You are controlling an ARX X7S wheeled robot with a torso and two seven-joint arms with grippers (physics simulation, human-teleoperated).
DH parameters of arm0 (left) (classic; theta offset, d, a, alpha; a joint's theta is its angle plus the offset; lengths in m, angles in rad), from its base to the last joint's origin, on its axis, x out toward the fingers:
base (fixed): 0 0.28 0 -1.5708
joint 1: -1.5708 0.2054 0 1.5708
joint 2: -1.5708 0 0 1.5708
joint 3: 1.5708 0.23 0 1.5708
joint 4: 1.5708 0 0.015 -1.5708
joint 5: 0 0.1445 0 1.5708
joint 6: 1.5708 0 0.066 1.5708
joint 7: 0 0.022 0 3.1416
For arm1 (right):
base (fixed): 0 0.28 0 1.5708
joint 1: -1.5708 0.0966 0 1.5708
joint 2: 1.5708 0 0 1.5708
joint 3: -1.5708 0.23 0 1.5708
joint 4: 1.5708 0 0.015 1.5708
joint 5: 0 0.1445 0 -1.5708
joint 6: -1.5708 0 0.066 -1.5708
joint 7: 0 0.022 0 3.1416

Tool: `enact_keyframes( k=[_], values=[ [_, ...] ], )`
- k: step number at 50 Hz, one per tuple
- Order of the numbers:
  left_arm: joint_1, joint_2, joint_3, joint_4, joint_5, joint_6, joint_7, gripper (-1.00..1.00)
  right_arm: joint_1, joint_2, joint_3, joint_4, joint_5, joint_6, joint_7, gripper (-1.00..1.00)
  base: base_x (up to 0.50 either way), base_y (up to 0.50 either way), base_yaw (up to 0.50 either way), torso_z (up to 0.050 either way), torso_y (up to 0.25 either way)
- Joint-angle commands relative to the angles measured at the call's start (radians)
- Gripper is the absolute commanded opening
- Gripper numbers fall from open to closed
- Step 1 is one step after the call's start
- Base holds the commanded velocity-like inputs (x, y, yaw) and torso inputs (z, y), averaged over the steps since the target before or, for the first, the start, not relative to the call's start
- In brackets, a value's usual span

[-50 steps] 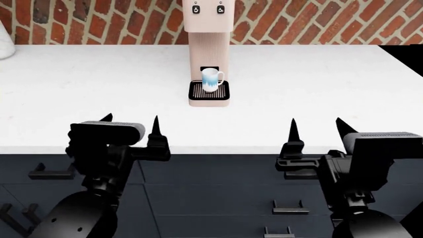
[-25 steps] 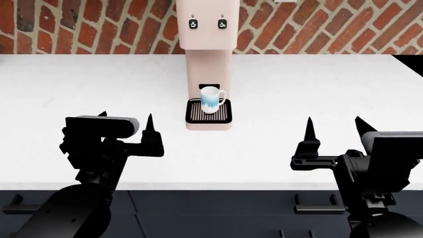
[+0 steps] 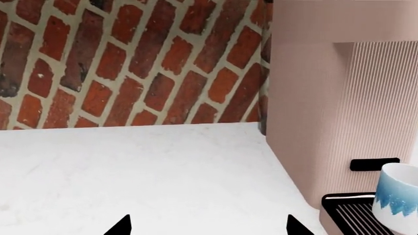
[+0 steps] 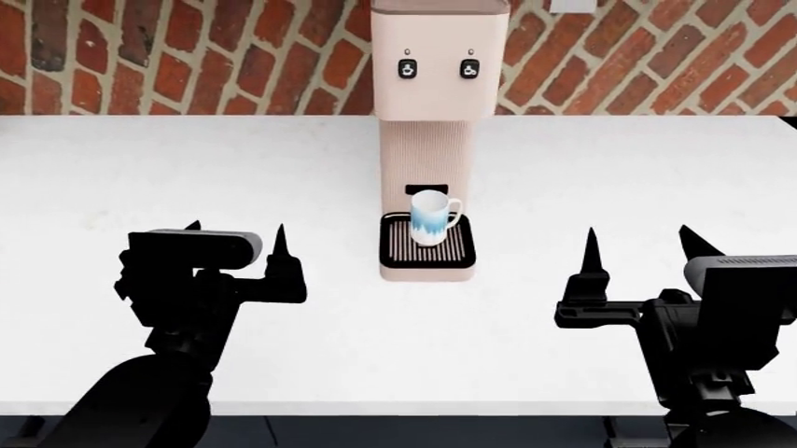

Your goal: Press the button on the coffee machine to serve coffee.

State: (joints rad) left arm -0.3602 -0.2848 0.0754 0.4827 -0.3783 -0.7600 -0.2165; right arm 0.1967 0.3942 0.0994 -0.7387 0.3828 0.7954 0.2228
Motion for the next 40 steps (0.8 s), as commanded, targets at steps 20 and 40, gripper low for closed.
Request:
enact_keyframes(
  k=[20, 40],
  values=[
    [0.011, -0.014, -0.004, -0.009, -0.015, 0.017, -0.003, 1.0, -0.009, 0.016, 0.005, -0.008, 0.007, 0.009, 0.011, 1.0, 0.31, 0.0, 0.0, 0.0, 0.001],
    [0.014, -0.017, 0.011, -0.022, -0.013, 0.029, -0.008, 1.0, 0.135, 0.018, 0.035, -0.201, 0.166, 0.289, 0.063, 1.0, 0.06, 0.0, 0.0, 0.0, 0.0]
  ],
)
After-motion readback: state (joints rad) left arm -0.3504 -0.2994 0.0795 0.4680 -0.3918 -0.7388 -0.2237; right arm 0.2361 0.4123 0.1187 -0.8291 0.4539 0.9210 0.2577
